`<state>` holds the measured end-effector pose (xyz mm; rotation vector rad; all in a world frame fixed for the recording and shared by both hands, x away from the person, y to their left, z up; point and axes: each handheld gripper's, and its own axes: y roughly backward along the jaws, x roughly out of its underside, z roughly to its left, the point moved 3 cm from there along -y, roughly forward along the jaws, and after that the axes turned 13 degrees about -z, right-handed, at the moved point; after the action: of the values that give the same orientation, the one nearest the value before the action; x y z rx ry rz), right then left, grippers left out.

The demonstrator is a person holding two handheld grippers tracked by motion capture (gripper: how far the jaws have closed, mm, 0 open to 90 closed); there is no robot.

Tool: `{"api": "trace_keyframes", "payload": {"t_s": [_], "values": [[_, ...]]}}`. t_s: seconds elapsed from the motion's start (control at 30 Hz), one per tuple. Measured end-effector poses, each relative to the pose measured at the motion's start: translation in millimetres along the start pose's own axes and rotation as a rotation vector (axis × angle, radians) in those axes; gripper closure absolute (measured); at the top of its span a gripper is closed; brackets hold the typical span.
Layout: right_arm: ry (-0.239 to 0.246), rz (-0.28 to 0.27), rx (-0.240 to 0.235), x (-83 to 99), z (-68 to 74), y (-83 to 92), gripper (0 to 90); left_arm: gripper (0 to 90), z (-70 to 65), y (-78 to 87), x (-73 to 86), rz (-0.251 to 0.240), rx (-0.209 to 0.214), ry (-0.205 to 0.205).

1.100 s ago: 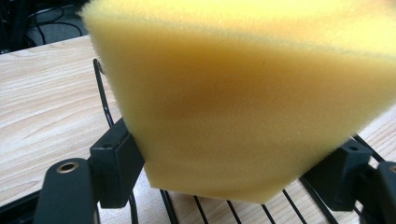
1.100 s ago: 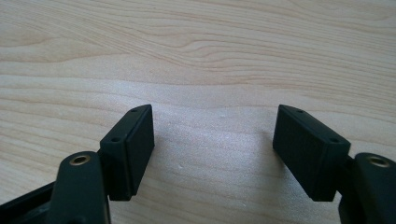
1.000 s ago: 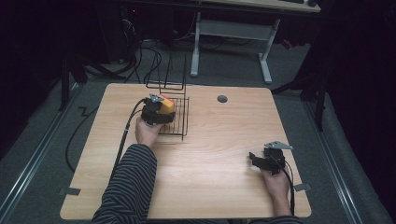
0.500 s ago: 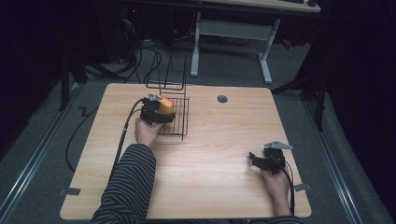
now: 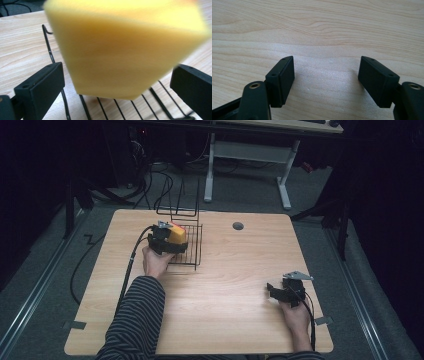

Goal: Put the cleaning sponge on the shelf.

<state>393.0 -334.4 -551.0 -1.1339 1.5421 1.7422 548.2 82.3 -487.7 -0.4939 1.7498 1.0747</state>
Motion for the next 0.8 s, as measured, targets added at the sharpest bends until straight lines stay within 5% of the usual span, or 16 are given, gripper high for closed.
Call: {"api": "trace_keyframes", "payload": {"t_s": [0.8], "values": [[0.009, -0.001, -0.002, 0.0, -0.1, -0.2, 29.6, 1.7, 0.1, 51.6, 6.3, -0.071, 0.026, -0.002]]}}
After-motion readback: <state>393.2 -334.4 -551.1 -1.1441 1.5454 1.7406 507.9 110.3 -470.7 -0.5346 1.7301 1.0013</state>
